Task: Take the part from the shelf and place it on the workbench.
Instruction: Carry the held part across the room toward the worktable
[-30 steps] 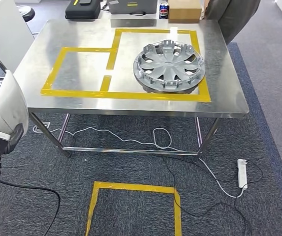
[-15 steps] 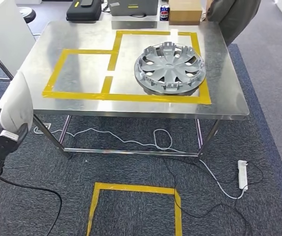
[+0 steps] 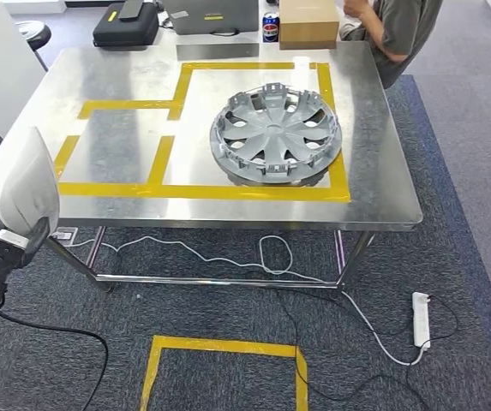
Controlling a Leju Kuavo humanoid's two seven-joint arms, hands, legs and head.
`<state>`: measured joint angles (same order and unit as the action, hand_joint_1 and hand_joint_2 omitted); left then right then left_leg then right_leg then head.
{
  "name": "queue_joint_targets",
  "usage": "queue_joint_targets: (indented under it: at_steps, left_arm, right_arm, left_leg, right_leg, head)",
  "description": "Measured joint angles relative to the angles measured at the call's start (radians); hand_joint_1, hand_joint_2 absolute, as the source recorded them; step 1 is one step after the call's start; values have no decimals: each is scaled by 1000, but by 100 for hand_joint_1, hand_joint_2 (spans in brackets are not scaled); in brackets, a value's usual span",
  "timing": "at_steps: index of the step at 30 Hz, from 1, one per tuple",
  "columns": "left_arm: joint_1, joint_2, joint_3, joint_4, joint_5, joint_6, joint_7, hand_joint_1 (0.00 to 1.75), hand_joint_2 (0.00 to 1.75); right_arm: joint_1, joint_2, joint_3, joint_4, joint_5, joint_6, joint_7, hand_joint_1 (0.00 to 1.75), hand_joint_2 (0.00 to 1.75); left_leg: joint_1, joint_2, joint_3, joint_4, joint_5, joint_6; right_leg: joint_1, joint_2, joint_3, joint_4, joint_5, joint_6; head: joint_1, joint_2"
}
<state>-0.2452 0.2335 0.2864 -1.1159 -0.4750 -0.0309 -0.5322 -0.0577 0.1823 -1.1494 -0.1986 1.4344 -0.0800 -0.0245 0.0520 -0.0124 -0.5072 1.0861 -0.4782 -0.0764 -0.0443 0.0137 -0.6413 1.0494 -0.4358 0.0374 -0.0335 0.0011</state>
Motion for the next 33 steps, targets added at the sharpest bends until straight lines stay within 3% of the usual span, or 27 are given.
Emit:
queue_joint_targets:
  at_steps: [1, 2, 3, 5, 6, 7, 8, 10, 11, 12, 14, 16, 17, 18, 19, 21, 22, 23, 25, 26, 27, 30, 31, 33]
  left_arm:
    - [1, 0, -1, 0, 2, -1, -1, 175, 175]
    - [2, -1, -1, 0, 4, -2, -1, 175, 175]
    - [4, -1, -1, 0, 5, -2, -1, 175, 175]
    - [8, -1, -1, 0, 5, -2, -1, 175, 175]
    - [10, 0, 0, 0, 5, -2, -1, 175, 175]
    - [11, 2, 0, 0, 6, -4, -2, 175, 175]
    - [14, 3, 0, 0, 10, -9, -4, 175, 175]
    - [19, 5, 2, 0, 26, -27, -12, 175, 175]
    - [21, 5, 3, -2, 34, -37, -17, 175, 175]
    - [22, 4, 3, -4, 39, -42, -19, 175, 175]
    - [20, 2, 2, -10, 38, -42, -17, 175, 175]
    - [15, -1, 2, -13, 37, -37, -14, 175, 175]
    - [14, -3, 1, -14, 36, -36, -13, 175, 175]
    - [14, -7, 1, -14, 36, -35, -11, 175, 175]
    - [13, -10, 1, -14, 35, -33, -9, 175, 175]
    - [13, -15, 0, -14, 34, -28, -4, 175, 175]
    - [12, -16, 0, -14, 32, -25, -2, 175, 175]
    - [11, -17, 0, -14, 26, -17, 3, 175, 175]
    - [3, -23, -2, -7, -14, 24, 27, 175, 175]
    - [-2, -25, -6, -3, -57, 61, 51, 175, 175]
    - [-8, -24, -13, 1, -117, 108, 79, 175, 175]
    - [-26, -1, -53, 5, -347, 257, 157, 175, 175]
    - [-35, 9, -74, 6, -424, 291, 177, 175, 175]
    - [-44, 26, -127, 6, -544, 309, 208, 175, 175]
  right_arm:
    - [0, -1, 0, 0, 0, 0, 0, 0, 0]
    - [1, -1, 1, -1, 0, 0, -1, 0, 0]
    - [2, -1, 1, -1, 0, 0, -1, 0, 0]
    - [6, -1, 1, -1, 0, 0, -1, 0, 0]
    - [7, -1, 1, 0, 0, 0, 0, 0, 0]
    - [8, 0, 1, 0, 1, 0, 0, 0, 0]
    - [9, 0, 1, 0, 1, 0, 0, 0, 0]
    - [9, 0, 1, 0, 1, 0, 1, 0, 0]
    - [9, 0, 1, 0, 1, -1, 2, 0, 0]
    - [7, -1, 1, 0, 1, -1, 2, 0, 0]
    - [1, -1, 2, 0, 1, -3, 2, 0, 0]
    - [-6, -2, 3, 0, 1, -3, 0, 0, 0]
    - [-8, -2, 3, 0, 0, -3, 0, 0, 0]
    - [-8, -2, 3, 0, 0, -3, 0, 0, 0]
    - [-7, -2, 3, 0, -1, -3, 0, 0, 0]
    - [-4, -1, 2, 0, -2, -3, 0, 0, 0]
    - [-3, -2, 2, 0, -2, -3, 0, 0, 0]
    - [-1, -2, 2, 0, -1, -3, 0, 0, 0]
    - [3, -3, 2, 0, 0, -5, 3, 0, 0]
    - [4, -4, 3, 0, 0, -6, 7, 0, 0]
    - [4, -5, 3, 0, 2, -8, 11, 0, 0]
    - [-4, -4, 3, 0, 10, -12, 18, 0, 0]
    - [-8, -4, 4, 0, 12, -13, 19, 0, 0]
    - [-14, -4, 5, 0, 15, -13, 17, 0, 0]
  left_leg:
    - [0, 3, -54, 74, 18, -1]
    - [-2, 5, -111, 140, 12, -1]
    - [-4, 5, -161, 181, -20, 0]
    - [-6, 6, -232, 198, -115, 3]
    - [-7, 7, -251, 176, -142, 4]
    - [-7, 10, -262, 136, -131, 5]
    - [-8, 15, -265, 78, -64, 7]
    - [-10, 31, -264, -59, 140, 10]
    - [-12, 35, -261, -102, 209, 12]
    - [-12, 37, -257, -126, 231, 14]
    - [-14, 28, -231, -122, 201, 25]
    - [-21, 20, -195, -119, 171, 41]
    - [-25, 18, -176, -119, 155, 49]
    - [-29, 17, -156, -119, 138, 57]
    - [-35, 15, -134, -119, 119, 64]
    - [-47, 9, -84, -119, 79, 73]
    - [-54, 7, -55, -119, 58, 76]
    - [-59, 6, -27, -121, 36, 79]
    - [-68, 1, 23, -120, -6, 81]
    - [-70, -2, 41, -121, -25, 80]
    - [-72, -6, 56, -118, -36, 78]
    - [-73, -6, 73, -95, -61, 67]
    - [-72, -4, 59, -66, -82, 61]
    - [-67, -1, -5, 43, -146, 49]
  right_leg:
    - [1, 1, 18, -5, -11, -7]
    - [1, 1, 37, -11, -24, -11]
    - [2, 2, 59, -18, -38, -13]
    - [1, 5, 113, -30, -71, -12]
    - [-2, 8, 144, -35, -91, -10]
    - [-5, 10, 175, -41, -112, -6]
    - [-7, 12, 204, -48, -133, 0]
    - [-8, 15, 253, -65, -174, 14]
    - [-6, 16, 279, -82, -188, 22]
    - [-4, 15, 304, -96, -190, 31]
    - [-6, 11, 320, -85, -161, 43]
    - [-3, 2, 259, 31, -129, 40]
    - [4, -2, 209, 104, -140, 34]
    - [14, -5, 154, 161, -176, 27]
    - [24, -5, 105, 195, -230, 21]
    - [41, -5, 30, 192, -325, 5]
    - [49, -5, 5, 164, -329, -6]
    - [57, -4, -13, 121, -281, -19]
    - [75, 2, -38, 28, -87, -47]
    - [82, 7, -38, -4, -7, -55]
    - [85, 12, -34, -22, 39, -59]
    - [77, 14, -3, -36, 58, -65]
    - [74, 12, 4, -38, 61, -67]
    - [68, 8, 8, -40, 63, -67]
  head:
    - [-2, 0]
    - [-3, 0]
    - [-4, 0]
    - [-4, 0]
    - [-4, 0]
    - [-4, 0]
    - [-6, 0]
    - [-16, 0]
    - [-20, 0]
    - [-21, 0]
    - [-10, 0]
    - [0, 0]
    - [4, 0]
    - [6, 0]
    - [9, 0]
    - [12, 0]
    - [13, 0]
    - [13, 0]
    - [9, 0]
    - [7, 0]
    - [6, 0]
    - [6, 0]
    - [6, 0]
    - [5, 0]
